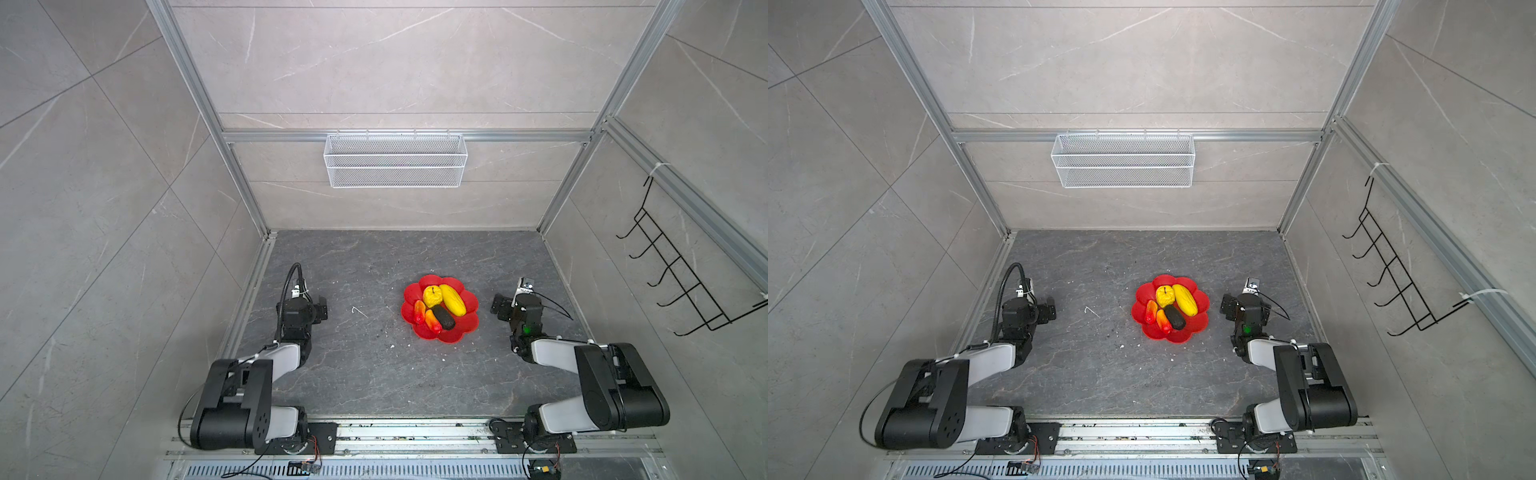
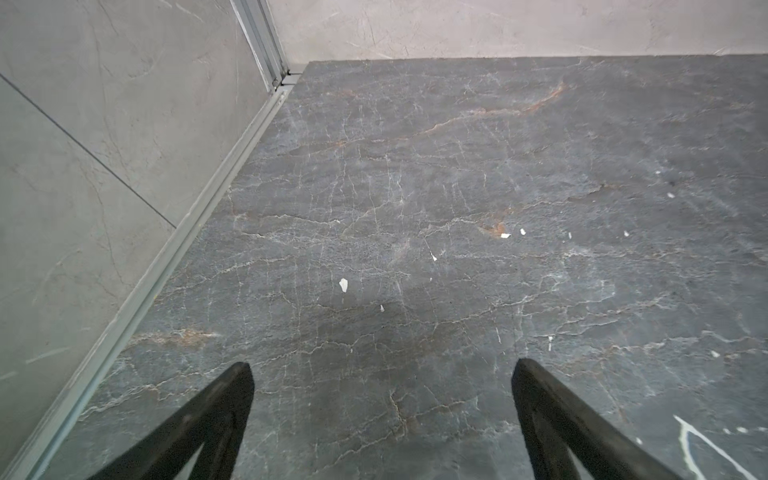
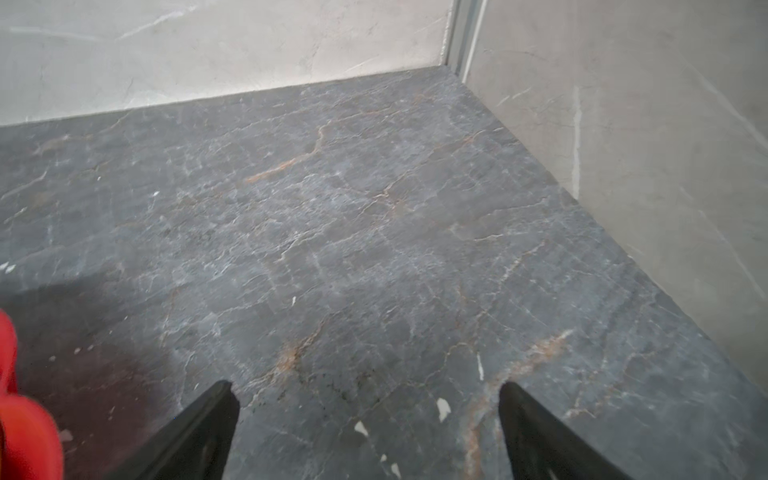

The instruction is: Place and organize the fake fruits in the fruit bowl

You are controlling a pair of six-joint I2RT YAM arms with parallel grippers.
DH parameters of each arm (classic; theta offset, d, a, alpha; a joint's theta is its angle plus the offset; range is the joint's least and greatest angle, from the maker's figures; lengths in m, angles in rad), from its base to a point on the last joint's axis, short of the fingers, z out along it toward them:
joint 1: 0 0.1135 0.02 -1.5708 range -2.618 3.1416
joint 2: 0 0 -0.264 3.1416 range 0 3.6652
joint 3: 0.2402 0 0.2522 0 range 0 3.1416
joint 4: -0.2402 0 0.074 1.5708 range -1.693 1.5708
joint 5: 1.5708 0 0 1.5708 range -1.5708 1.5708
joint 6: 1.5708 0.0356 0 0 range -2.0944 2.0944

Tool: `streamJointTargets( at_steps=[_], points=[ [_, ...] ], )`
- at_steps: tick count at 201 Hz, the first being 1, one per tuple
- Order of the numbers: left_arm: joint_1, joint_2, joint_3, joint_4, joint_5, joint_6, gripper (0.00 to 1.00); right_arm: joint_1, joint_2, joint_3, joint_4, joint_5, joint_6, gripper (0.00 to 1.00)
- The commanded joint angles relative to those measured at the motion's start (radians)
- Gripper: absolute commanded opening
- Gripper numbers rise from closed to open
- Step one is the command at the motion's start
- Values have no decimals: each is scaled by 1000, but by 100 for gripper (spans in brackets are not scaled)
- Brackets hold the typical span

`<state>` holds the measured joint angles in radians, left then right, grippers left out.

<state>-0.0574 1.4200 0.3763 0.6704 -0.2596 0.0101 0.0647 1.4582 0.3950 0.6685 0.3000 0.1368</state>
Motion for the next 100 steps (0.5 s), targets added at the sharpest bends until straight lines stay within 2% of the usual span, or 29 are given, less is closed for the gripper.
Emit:
streamJointTargets(
  at_steps=[1, 17, 29, 38, 49, 60, 71, 83, 100],
  points=[
    [58, 32, -13, 129, 64, -26, 100, 8, 8, 14, 78, 0, -28, 100],
    [90, 99, -51, 286, 77, -41, 100, 7, 11, 15, 79, -1, -29, 100],
    [89, 72, -26, 182, 93, -44, 100, 6, 14, 10, 89, -41, -35, 100],
    [89, 88, -20, 201, 95, -38, 100, 5, 24, -14, 134, -81, -49, 100],
    [90, 78, -16, 173, 103, -39, 100, 7, 82, -69, 334, -83, -73, 100],
    [90, 85, -19, 194, 99, -36, 100, 7, 43, -47, 205, -91, -55, 100],
    [91, 80, -16, 176, 103, -38, 100, 5, 72, -64, 296, -85, -66, 100],
    [92, 82, -17, 185, 100, -37, 100, 5, 49, -54, 231, -87, -63, 100],
    [92, 82, -17, 182, 102, -39, 100, 6, 60, -63, 274, -85, -68, 100]
  ],
)
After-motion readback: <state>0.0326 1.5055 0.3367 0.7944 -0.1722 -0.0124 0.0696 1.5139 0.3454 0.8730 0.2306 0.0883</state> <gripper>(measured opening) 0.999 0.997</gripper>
